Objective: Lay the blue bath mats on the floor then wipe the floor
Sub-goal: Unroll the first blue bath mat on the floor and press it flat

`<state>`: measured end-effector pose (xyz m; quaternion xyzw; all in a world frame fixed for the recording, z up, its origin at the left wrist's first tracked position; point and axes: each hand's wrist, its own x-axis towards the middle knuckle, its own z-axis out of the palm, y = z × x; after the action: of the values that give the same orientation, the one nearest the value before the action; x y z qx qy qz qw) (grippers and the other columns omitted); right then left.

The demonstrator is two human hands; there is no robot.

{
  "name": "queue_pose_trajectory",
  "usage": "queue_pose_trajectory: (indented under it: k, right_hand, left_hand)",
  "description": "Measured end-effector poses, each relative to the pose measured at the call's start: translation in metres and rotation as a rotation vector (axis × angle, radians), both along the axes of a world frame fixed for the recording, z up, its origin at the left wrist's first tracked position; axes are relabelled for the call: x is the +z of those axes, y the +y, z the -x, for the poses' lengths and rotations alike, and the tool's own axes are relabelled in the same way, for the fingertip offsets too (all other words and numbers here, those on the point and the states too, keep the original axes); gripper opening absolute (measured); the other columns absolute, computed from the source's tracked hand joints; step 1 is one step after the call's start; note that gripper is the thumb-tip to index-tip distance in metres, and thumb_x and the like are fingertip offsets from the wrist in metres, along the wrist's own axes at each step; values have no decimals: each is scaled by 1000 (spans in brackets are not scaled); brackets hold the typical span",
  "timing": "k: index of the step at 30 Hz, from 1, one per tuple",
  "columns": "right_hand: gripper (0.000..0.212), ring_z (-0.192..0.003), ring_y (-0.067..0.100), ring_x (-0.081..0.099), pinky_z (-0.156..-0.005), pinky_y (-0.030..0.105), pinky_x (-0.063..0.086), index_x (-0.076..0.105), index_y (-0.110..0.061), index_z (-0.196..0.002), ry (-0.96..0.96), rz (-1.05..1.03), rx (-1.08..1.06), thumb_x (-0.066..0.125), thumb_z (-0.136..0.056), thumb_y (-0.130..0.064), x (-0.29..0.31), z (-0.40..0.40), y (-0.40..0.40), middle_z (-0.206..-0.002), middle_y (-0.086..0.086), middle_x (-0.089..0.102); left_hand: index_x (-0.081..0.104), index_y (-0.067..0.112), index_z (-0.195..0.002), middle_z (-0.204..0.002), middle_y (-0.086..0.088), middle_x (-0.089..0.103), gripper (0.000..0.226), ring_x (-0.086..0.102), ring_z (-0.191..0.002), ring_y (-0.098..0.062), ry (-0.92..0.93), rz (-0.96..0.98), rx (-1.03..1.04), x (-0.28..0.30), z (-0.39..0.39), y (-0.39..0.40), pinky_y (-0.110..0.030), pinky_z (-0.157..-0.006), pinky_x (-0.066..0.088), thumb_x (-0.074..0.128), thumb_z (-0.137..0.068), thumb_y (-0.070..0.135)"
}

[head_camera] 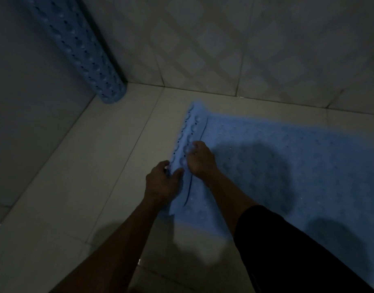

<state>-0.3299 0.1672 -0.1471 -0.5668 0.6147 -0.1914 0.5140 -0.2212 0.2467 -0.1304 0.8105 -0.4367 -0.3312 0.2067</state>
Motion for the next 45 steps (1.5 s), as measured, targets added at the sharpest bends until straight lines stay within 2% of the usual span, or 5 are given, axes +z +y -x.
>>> queue_pose_trajectory:
  k: [8, 25, 31, 38, 45]
  right_hand:
    - [40, -121, 27, 51, -99, 29, 38, 48, 0, -138, -40, 77, 31, 44, -98, -2, -9, -39, -10, -128, 14, 55]
    - [56, -137, 32, 39, -110, 29, 26, 45, -5, -143, 174, 166, 175, 43, -91, -24, -26, -54, -18, -148, 20, 39]
    - [54, -132, 35, 43, -108, 30, 28, 52, 4, -135, 253, 185, 230, 44, -89, -23, -24, -52, -18, -140, 25, 44]
    - [48, -129, 36, 47, -108, 34, 33, 52, -3, -138, 272, 250, 195, 47, -92, -18, -27, -45, -33, -137, 22, 51]
    - [60, -146, 32, 23, -114, 56, 28, 32, -27, -153, 576, 473, 122, 46, -97, -44, -39, -1, -75, -161, 4, 27]
  left_hand:
    - [58, 0, -119, -106, -9, 69, 49, 67, -95, -34, -99, 111, 5, -26, -16, 1, -15, -65, 41, 59, -89, 39]
    - [50, 10, -140, -129, -16, 56, 53, 56, -115, -36, -277, 108, -137, -42, -73, 0, -54, -92, 50, 34, -99, 41]
    - [11, 15, -159, -153, -22, 31, 74, 35, -135, -40, -352, 33, -154, -37, -87, -10, -57, -105, 36, 51, -98, 24]
    - [45, 13, -144, -163, -16, 19, 57, 13, -150, -39, -702, -18, -320, -46, -85, -29, -68, -116, 9, 33, -99, 47]
    - [14, 22, -159, -168, -9, 2, 66, -1, -155, -31, -535, 123, -474, -60, -48, -102, -59, -123, 0, 28, -103, 53]
